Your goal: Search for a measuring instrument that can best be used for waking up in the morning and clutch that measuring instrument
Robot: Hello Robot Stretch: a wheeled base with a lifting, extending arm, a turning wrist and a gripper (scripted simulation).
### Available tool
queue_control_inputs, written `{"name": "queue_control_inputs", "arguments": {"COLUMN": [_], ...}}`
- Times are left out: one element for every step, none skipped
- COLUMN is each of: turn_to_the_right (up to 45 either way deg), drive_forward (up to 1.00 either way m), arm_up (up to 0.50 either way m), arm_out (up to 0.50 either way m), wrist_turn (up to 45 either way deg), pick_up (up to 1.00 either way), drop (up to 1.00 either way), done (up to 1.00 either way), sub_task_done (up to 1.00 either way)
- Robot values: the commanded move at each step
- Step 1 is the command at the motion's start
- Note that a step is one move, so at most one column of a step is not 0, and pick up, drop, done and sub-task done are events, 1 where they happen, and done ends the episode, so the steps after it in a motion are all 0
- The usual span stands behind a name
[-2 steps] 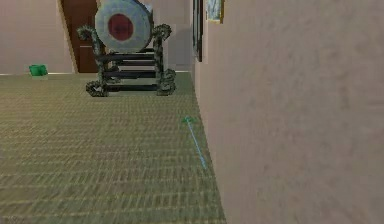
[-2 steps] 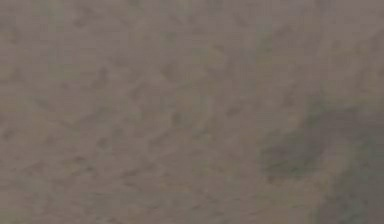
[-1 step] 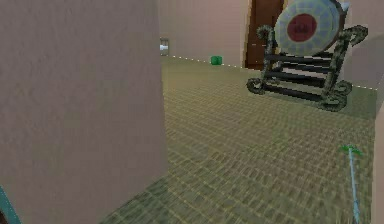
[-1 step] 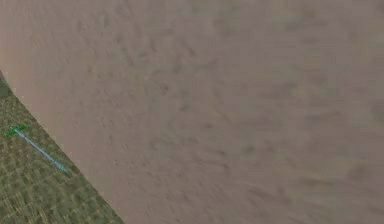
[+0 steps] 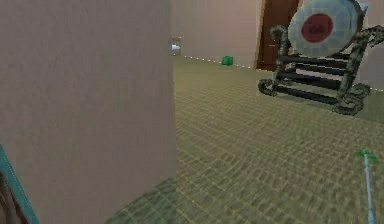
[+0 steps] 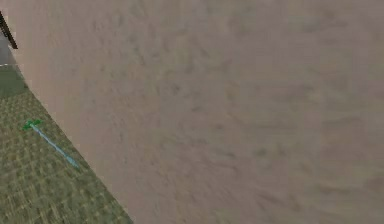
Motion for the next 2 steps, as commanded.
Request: {"name": "queue_control_inputs", "arguments": {"turn_to_the_right": [0.0,12.0], "drive_forward": [0.40,0.00], "arm_up": [0.00,0.00], "arm_out": [0.00,0.00], "wrist_turn": [0.0,0.0], "pick_up": [0.00,0.00], "drop": [0.00,0.00], "done": [0.00,0.00], "sub_task_done": [0.00,0.00]}}
